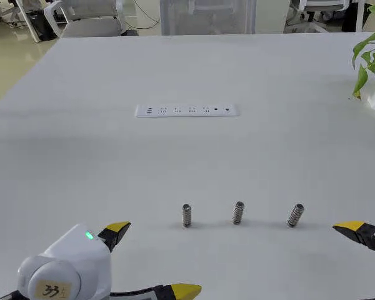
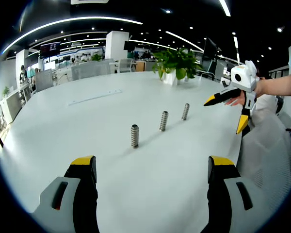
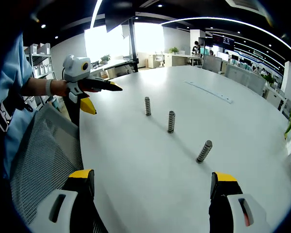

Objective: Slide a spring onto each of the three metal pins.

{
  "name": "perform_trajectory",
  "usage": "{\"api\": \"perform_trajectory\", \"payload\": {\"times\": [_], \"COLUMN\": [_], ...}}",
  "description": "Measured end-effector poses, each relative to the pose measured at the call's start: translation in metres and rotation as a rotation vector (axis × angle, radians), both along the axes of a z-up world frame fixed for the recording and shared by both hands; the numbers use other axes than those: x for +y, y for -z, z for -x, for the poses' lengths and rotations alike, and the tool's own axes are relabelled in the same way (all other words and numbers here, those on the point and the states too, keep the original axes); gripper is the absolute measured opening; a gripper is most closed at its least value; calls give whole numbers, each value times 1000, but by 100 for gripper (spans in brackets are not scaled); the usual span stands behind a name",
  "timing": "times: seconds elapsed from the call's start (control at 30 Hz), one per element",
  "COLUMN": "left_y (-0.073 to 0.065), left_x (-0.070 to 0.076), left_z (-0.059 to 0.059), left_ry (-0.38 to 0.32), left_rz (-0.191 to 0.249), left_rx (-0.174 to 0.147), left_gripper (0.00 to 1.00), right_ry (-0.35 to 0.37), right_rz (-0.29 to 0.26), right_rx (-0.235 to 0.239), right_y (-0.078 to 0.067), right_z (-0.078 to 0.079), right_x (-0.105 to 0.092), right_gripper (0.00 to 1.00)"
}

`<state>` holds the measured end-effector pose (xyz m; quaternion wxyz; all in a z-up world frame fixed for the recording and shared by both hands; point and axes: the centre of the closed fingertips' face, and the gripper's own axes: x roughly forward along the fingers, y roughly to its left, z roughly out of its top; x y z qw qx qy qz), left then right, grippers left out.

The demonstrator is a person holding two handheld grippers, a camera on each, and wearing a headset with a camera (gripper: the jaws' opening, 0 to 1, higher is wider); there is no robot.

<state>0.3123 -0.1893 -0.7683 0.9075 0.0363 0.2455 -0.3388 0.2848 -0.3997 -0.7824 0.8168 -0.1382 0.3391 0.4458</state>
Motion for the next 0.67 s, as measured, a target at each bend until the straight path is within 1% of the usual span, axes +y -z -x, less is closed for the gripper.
{"api": "perform_trajectory", "payload": {"times": [0.03,0.27,0.53,0.67], "left_y": [0,-1,1,-1], "left_x": [0,3,5,5], "left_z": [1,0,0,-1], "left_ry": [-1,-12,-13,-18], "left_rz": [0,4,-5,2], "left_rx": [4,2,7,0], "left_gripper": [94,94,95,95], "right_ry": [-1,5,39,43], "right_rz": [-1,3,-8,-8], "right_rx": [-1,5,-2,1], "right_y": [1,3,2,5], "right_z": [-1,1,1,4], "right_x": [0,0,-5,-7], "right_gripper": [99,99,99,99]}}
